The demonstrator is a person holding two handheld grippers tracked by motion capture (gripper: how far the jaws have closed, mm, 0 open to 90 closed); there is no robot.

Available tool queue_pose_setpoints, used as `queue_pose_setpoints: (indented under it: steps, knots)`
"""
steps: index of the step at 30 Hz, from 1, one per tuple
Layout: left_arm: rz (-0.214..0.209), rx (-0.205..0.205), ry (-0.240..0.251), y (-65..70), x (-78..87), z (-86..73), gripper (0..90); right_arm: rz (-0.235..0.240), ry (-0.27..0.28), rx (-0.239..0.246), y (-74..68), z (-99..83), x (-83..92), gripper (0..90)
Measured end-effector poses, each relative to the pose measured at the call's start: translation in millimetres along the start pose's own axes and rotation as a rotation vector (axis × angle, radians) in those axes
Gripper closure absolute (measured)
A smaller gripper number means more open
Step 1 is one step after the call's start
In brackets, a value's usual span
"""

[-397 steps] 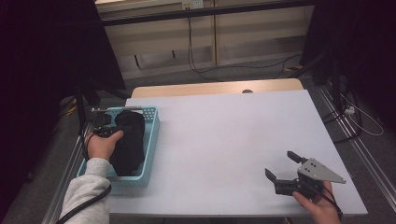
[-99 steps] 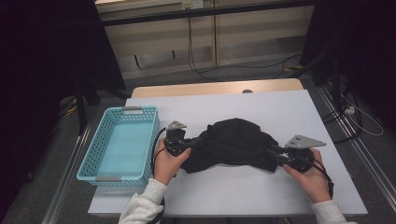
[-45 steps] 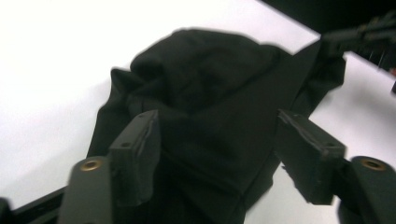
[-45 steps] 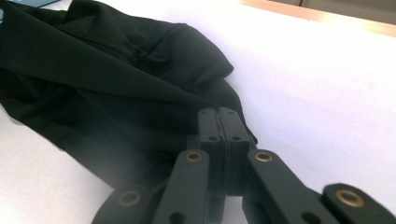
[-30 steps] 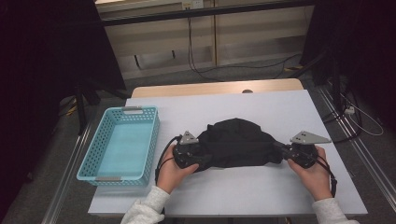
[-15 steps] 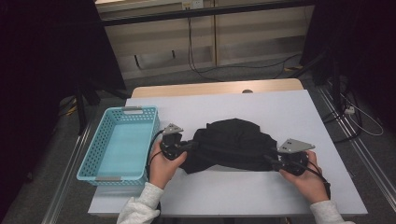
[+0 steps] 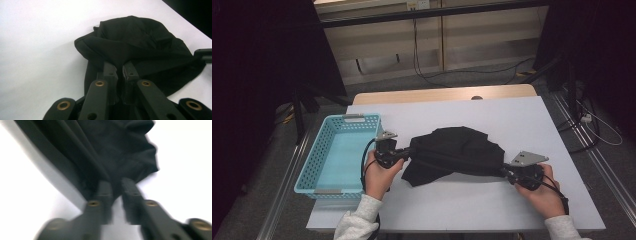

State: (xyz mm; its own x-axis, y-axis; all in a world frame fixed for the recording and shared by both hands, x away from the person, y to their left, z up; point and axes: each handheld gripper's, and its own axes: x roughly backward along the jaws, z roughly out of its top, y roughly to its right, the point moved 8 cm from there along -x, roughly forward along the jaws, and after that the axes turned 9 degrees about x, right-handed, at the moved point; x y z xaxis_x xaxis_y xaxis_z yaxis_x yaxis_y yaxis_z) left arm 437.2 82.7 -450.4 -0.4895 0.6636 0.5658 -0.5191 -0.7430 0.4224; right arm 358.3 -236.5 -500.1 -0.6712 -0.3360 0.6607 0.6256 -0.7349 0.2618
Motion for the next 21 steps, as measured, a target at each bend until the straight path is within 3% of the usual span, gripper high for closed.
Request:
queue_pose_setpoints:
  steps: [5, 6, 8, 9, 10, 13, 16, 21]
  knots:
    - [-0.016, 0.010, -0.004, 2.5, -1.4, 1.4, 84.7, -0.045, 0.073, -0.049, 13.9, 13.7, 12.8, 89.8]
    - [-0.024, 0.013, 0.000, 4.0, -1.7, 3.7, 84.8, -0.051, 0.129, -0.098, 22.4, 22.3, 20.3, 89.9]
    - [-0.034, 0.018, 0.004, 5.4, -1.1, 7.0, 84.8, -0.068, 0.177, -0.133, 30.9, 29.8, 26.6, 90.0]
    - [-0.034, 0.018, 0.004, 5.4, -1.1, 7.0, 84.7, -0.068, 0.177, -0.133, 30.9, 29.8, 26.6, 90.0]
    - [-0.048, 0.031, 0.010, 6.7, -0.9, 9.5, 84.7, -0.097, 0.184, -0.129, 36.0, 33.5, 30.3, 90.0]
    - [-0.052, 0.038, 0.018, 7.2, -0.3, 13.3, 84.7, -0.093, 0.205, -0.164, 40.5, 37.9, 32.7, 90.0]
    - [-0.055, 0.033, 0.025, 9.8, 0.9, 16.3, 84.7, -0.103, 0.210, -0.152, 44.2, 42.3, 36.8, 90.0]
    - [-0.045, 0.023, 0.003, 11.5, -1.5, 11.1, 84.6, -0.096, 0.185, -0.148, 37.1, 35.0, 31.3, 90.0]
